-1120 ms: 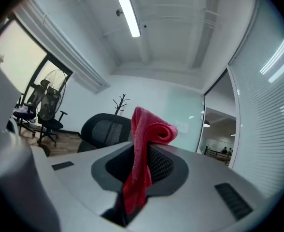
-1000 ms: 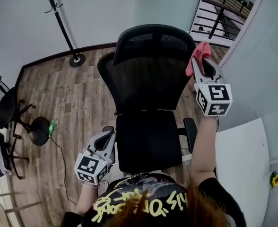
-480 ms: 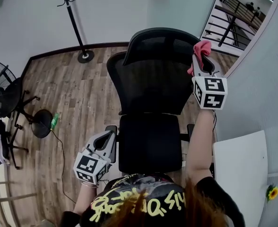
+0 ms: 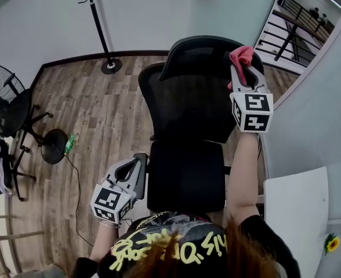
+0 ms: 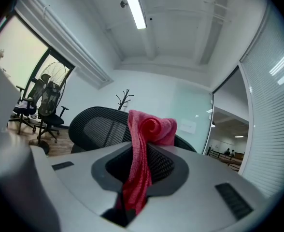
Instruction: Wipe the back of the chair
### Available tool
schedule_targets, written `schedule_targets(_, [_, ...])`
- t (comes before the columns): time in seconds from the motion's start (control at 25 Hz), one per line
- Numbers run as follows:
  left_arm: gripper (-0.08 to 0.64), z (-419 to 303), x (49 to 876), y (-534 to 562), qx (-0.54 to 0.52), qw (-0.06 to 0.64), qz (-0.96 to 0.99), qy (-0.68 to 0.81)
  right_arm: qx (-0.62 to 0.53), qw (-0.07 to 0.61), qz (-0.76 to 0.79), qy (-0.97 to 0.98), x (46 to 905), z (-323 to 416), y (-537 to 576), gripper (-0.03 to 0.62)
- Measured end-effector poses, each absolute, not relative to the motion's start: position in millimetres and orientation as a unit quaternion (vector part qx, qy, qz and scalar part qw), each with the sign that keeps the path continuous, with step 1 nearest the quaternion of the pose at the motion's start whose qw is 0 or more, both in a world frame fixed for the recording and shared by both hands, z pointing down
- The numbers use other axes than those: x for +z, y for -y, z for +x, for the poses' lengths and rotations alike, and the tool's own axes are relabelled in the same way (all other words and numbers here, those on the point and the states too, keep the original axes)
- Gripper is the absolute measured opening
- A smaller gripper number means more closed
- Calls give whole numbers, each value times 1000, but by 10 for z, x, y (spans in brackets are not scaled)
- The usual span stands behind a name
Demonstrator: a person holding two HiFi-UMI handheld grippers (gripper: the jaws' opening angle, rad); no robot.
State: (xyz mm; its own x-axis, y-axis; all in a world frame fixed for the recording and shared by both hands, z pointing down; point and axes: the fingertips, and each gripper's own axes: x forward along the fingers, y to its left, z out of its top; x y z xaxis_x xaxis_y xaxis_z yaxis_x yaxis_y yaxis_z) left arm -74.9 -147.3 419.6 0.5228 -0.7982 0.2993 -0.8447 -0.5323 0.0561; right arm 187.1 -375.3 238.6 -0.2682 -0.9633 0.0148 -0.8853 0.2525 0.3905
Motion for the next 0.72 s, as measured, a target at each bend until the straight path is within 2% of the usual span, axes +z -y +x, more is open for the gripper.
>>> schedule_targets(0.72, [-8,-1163,4165,1409,117,107,849,504,-187,132,511,829,2354,770,3797,61])
